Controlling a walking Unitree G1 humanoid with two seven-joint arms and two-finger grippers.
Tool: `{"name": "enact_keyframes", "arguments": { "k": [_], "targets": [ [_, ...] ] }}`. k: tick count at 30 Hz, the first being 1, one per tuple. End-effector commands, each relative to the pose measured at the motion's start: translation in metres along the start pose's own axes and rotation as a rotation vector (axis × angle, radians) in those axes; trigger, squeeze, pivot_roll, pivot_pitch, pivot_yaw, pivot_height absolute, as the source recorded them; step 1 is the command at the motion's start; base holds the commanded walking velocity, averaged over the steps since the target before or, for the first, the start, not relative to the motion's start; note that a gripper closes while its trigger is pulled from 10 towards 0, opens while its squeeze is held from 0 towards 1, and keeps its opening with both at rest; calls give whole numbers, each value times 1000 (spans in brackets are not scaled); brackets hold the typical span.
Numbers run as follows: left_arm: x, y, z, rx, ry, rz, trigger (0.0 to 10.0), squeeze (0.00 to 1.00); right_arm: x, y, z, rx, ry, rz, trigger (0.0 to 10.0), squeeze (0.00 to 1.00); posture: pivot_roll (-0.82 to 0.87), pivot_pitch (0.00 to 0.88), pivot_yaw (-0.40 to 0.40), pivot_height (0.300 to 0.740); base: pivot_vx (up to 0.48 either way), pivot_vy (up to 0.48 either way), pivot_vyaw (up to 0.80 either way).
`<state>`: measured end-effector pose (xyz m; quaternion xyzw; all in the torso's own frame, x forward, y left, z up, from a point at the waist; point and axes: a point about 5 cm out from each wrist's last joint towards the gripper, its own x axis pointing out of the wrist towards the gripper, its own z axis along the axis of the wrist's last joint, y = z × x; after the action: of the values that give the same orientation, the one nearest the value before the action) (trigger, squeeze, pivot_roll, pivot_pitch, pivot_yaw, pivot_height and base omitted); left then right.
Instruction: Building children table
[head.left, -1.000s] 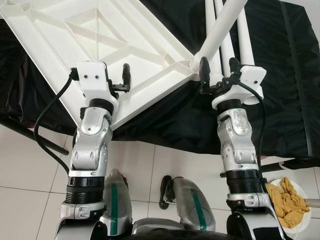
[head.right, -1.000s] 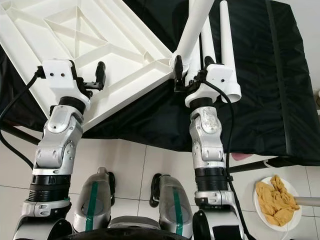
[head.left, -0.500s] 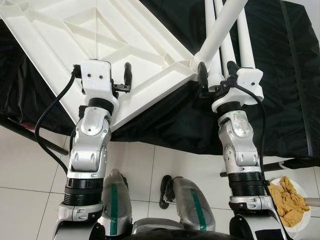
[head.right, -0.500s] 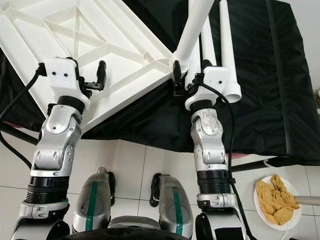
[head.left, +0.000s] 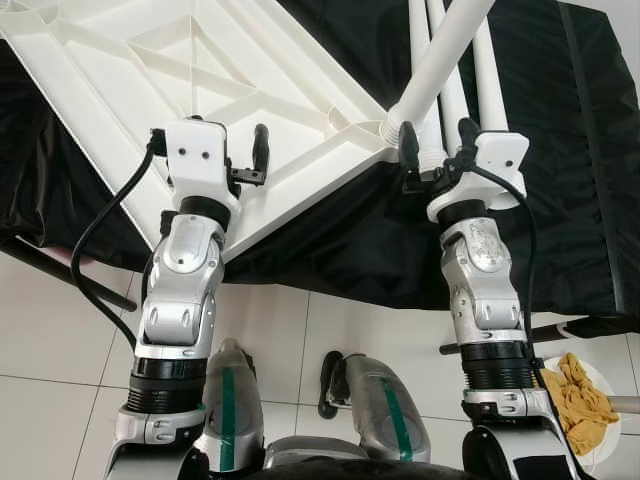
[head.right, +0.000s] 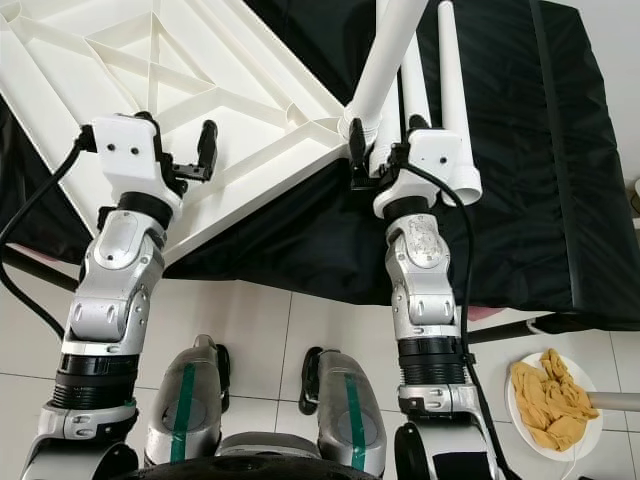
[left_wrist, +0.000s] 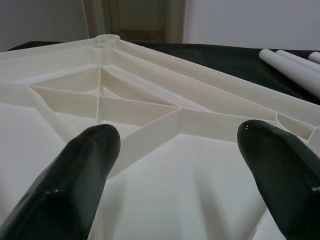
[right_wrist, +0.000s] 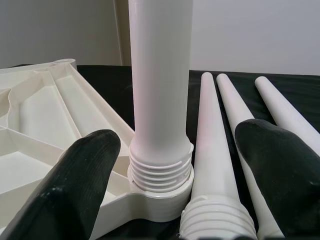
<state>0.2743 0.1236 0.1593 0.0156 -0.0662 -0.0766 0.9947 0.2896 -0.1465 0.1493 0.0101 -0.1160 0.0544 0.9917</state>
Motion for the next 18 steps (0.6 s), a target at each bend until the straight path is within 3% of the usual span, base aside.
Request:
{"name": "enact_keyframes", "arguments": {
  "k": [1,4,10,18],
  "targets": [
    [-3,-4,2,8,-10,-57,10000,0,2,-3,-2,-14,10,8,10000,0,121,16,-80,740,0,0,0],
    [-4,-12,1,-8,-16,-138,10000,0,7,-6,0,-27,0,13,10000,0,121,0,-89,740,0,0,0],
    [-4,-17,3,-3,-31,-192,10000,0,11,-8,3,-40,-10,21,10000,0,124,0,-93,740,0,0,0],
    [6,-33,3,76,1,-365,10000,0,19,-9,4,-49,-25,20,10000,0,127,0,-82,740,0,0,0]
  ]
}}
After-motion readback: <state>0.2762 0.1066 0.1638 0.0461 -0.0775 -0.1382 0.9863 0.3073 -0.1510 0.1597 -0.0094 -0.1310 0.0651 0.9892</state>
